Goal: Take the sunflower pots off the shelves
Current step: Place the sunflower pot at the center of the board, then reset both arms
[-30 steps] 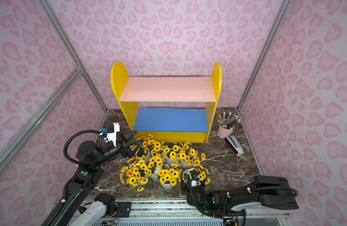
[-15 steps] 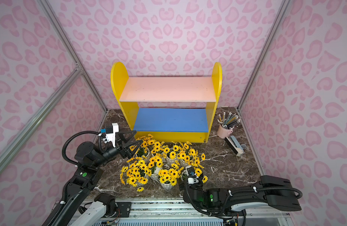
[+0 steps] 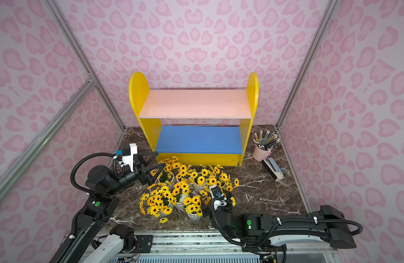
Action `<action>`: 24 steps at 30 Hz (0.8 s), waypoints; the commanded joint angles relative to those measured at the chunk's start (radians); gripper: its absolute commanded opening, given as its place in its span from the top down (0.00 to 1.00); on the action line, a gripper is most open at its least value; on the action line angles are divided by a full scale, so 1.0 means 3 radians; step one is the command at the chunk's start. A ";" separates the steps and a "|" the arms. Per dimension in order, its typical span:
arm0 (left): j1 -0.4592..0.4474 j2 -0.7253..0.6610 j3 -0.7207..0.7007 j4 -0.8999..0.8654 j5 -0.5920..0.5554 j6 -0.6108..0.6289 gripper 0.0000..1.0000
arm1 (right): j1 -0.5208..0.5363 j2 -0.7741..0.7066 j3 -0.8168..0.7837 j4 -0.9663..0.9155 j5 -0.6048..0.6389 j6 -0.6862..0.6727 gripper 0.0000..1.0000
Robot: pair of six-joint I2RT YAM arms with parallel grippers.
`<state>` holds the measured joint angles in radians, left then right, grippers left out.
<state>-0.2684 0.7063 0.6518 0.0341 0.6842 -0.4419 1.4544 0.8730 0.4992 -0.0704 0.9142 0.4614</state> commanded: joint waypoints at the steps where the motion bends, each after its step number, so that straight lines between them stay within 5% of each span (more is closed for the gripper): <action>1: -0.0004 -0.0007 0.0067 -0.0153 -0.0340 0.0103 0.03 | -0.0097 -0.0003 0.0441 -0.0696 0.0016 0.0064 0.08; 4: 0.0000 0.0014 0.0138 -0.0370 -0.0788 0.0131 0.04 | -0.0287 -0.0015 0.0891 -0.1413 0.0099 0.0476 0.15; 10: 0.0000 0.0093 0.0373 -0.0664 -0.1241 0.0220 0.02 | -0.1286 -0.0211 0.0962 -0.0964 -0.0830 -0.0286 0.20; 16: 0.0000 0.0054 0.0741 -0.1106 -0.2058 0.0324 0.03 | -0.1855 -0.0012 0.1138 -0.0735 -0.1018 -0.0607 0.01; 24: 0.0000 0.0121 0.1113 -0.1337 -0.3020 0.0435 0.03 | -0.2363 0.0061 0.1134 -0.0269 -0.1127 -0.1120 0.01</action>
<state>-0.2684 0.7513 0.9829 -0.3344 -0.0765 -0.3305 0.7883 0.9085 0.8501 -0.2657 0.6132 0.1955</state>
